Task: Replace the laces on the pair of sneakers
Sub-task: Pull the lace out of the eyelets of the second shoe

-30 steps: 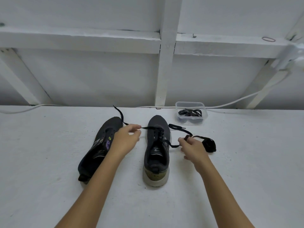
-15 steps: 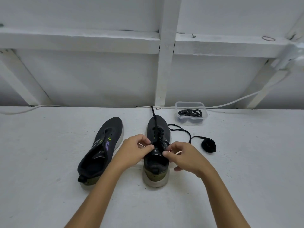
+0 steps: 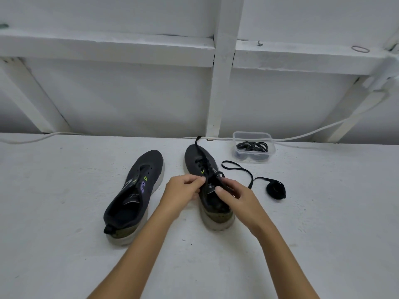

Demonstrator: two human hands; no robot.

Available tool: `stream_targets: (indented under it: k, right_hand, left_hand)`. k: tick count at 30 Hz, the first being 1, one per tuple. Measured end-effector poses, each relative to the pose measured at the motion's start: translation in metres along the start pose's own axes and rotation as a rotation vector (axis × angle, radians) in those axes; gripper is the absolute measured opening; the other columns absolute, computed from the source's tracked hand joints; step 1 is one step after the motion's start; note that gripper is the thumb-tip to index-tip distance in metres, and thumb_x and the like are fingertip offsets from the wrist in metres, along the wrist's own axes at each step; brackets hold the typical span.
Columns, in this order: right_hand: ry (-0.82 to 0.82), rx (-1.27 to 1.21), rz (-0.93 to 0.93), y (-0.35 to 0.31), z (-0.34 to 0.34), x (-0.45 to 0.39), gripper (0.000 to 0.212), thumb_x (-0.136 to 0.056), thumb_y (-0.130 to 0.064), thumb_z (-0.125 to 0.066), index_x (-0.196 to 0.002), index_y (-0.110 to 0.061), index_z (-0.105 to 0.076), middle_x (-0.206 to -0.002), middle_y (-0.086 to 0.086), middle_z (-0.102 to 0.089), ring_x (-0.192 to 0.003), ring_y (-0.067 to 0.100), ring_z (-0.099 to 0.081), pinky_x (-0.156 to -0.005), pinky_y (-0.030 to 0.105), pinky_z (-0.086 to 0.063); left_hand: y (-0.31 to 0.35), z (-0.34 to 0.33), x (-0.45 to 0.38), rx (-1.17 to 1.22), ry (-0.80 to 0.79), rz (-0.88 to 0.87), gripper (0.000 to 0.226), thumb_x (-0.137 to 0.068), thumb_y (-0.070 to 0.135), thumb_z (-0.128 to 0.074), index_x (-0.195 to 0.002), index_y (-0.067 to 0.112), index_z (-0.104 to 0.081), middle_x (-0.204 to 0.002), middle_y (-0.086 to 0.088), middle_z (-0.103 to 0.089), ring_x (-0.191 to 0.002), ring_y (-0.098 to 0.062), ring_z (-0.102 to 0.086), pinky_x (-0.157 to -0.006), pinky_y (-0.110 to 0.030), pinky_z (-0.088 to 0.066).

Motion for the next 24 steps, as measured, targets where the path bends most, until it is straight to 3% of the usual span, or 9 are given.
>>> stream_targets:
  k: [2,6,11,14,19,24]
  right_hand:
    - [0.018,0.074,0.033,0.001,-0.005,0.005,0.042,-0.085,-0.035,-0.08,-0.122,-0.044,-0.063,-0.114,-0.025,-0.07,-0.108,-0.01,-0.063,-0.088,0.013,-0.049]
    - [0.104,0.105,0.047,0.006,-0.013,0.009,0.07,-0.069,-0.049,-0.083,-0.133,-0.038,-0.06,-0.12,-0.022,-0.069,-0.111,-0.008,-0.062,-0.094,0.018,-0.049]
    - [0.087,0.267,0.003,-0.009,-0.014,0.004,0.041,-0.08,-0.034,-0.079,-0.112,-0.048,-0.057,-0.1,-0.028,-0.067,-0.095,-0.014,-0.061,-0.078,0.008,-0.045]
    - [0.064,0.33,-0.015,-0.018,-0.016,-0.003,0.032,-0.084,-0.034,-0.073,-0.111,-0.042,-0.057,-0.095,-0.025,-0.065,-0.09,-0.009,-0.059,-0.072,0.01,-0.043]
    - [0.177,0.376,0.004,-0.022,-0.023,-0.005,0.042,-0.083,-0.038,-0.075,-0.123,-0.032,-0.064,-0.103,-0.017,-0.067,-0.1,0.006,-0.062,-0.082,0.018,-0.045]
    - [0.227,0.371,0.005,-0.018,-0.022,-0.004,0.043,-0.082,-0.042,-0.076,-0.123,-0.034,-0.065,-0.105,-0.016,-0.069,-0.105,0.007,-0.063,-0.088,0.022,-0.048]
  left_hand:
    - [0.005,0.0,-0.003,-0.002,-0.036,0.021,0.01,-0.09,0.027,-0.073,-0.095,0.022,-0.08,-0.092,0.007,-0.078,-0.094,-0.011,-0.072,-0.079,-0.024,-0.056]
    - [0.012,-0.001,-0.011,-0.105,-0.053,0.033,0.008,-0.09,0.025,-0.072,-0.089,0.022,-0.079,-0.091,0.006,-0.077,-0.097,-0.016,-0.071,-0.087,-0.033,-0.058]
    - [0.017,0.0,-0.019,-0.326,-0.084,0.024,0.015,-0.093,0.029,-0.062,-0.089,0.02,-0.073,-0.089,0.003,-0.075,-0.09,-0.019,-0.07,-0.087,-0.041,-0.056]
    - [0.023,0.0,-0.023,-0.35,-0.124,0.039,0.018,-0.096,0.03,-0.054,-0.094,0.018,-0.068,-0.091,0.007,-0.076,-0.091,-0.01,-0.072,-0.092,-0.042,-0.057]
    - [0.031,-0.001,-0.021,-0.303,-0.161,0.023,0.02,-0.105,0.03,-0.044,-0.103,0.018,-0.06,-0.099,0.004,-0.073,-0.088,-0.005,-0.072,-0.089,-0.035,-0.058]
    - [0.019,0.004,-0.015,-0.174,-0.174,-0.004,0.013,-0.096,0.024,-0.066,-0.105,0.016,-0.071,-0.099,-0.003,-0.075,-0.094,-0.013,-0.072,-0.087,-0.028,-0.059]
Point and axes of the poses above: each hand's wrist, its own x-axis away from the middle knuckle, its own z-axis out of the back of the hand, y = z × x, the point moved 4 cm from there along -x, towards the middle knuckle
